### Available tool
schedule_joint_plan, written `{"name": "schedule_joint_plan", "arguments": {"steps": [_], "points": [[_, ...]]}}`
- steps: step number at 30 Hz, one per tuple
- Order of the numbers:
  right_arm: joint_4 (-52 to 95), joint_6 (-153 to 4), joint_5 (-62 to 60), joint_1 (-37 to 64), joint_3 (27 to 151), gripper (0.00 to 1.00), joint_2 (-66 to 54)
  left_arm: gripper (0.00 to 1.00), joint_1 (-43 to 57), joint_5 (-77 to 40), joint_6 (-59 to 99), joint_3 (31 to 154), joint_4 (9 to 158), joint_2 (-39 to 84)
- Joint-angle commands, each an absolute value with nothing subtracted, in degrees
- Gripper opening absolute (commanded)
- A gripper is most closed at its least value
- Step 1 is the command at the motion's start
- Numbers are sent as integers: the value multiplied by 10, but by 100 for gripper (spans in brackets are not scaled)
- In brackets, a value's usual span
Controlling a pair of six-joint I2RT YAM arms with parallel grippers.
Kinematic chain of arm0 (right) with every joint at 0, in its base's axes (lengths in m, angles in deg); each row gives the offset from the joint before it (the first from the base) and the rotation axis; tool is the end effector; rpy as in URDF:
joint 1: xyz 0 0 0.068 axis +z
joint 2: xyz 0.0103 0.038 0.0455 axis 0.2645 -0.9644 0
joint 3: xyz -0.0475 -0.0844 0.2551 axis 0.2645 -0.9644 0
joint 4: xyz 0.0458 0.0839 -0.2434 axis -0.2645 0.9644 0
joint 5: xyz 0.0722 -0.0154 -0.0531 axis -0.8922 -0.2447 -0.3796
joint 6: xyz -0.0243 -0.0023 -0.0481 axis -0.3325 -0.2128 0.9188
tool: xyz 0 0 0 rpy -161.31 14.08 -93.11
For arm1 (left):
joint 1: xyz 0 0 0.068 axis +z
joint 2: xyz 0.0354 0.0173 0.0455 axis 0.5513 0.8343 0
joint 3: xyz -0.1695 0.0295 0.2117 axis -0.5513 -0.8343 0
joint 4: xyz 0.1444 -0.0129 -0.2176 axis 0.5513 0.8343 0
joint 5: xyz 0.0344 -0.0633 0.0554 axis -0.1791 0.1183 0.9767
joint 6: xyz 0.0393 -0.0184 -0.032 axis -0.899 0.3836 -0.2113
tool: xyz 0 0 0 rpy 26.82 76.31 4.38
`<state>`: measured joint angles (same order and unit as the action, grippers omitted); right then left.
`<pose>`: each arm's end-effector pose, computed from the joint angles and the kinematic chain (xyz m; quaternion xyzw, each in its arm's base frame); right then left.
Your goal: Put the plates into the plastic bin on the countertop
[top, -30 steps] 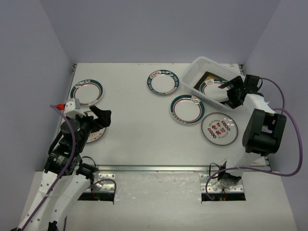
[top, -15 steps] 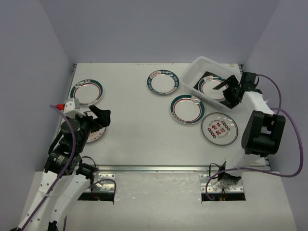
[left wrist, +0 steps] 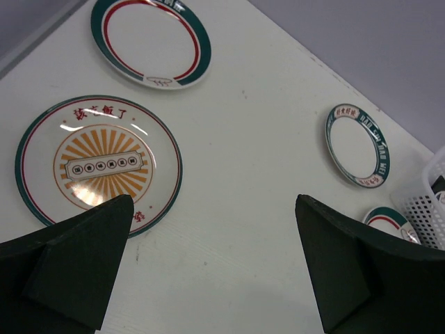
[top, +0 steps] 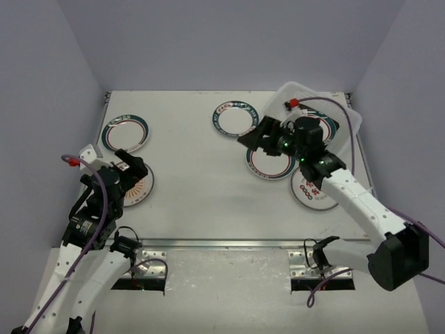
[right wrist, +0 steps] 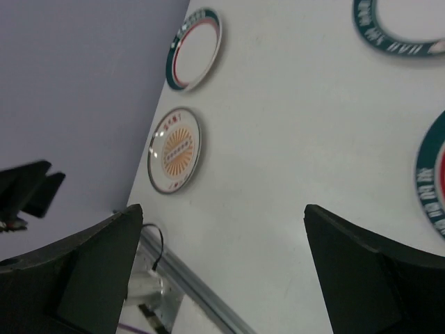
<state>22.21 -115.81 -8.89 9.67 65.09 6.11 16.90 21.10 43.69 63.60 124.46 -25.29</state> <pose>0.2492 0.1268 0.3095 0.0822 0.8048 0.4320 0.3987 0.1041 -0.0115 0.3198 -0.2765 0.7693 -0.0295 0.5752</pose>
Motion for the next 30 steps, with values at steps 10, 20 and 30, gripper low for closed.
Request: {"name": "schedule_joint_plan", "arguments": {"steps": [10, 20, 30], "points": [[8, -1378, -59, 412, 853, 89, -470, 100, 163, 323, 447, 663, 1264, -318], [145, -1471, 30, 424, 1118, 82, -713, 100, 163, 259, 399, 640, 1208, -353], [183, -1510, 65, 424, 1156, 4, -755, 100, 163, 222, 381, 633, 1187, -367]]}}
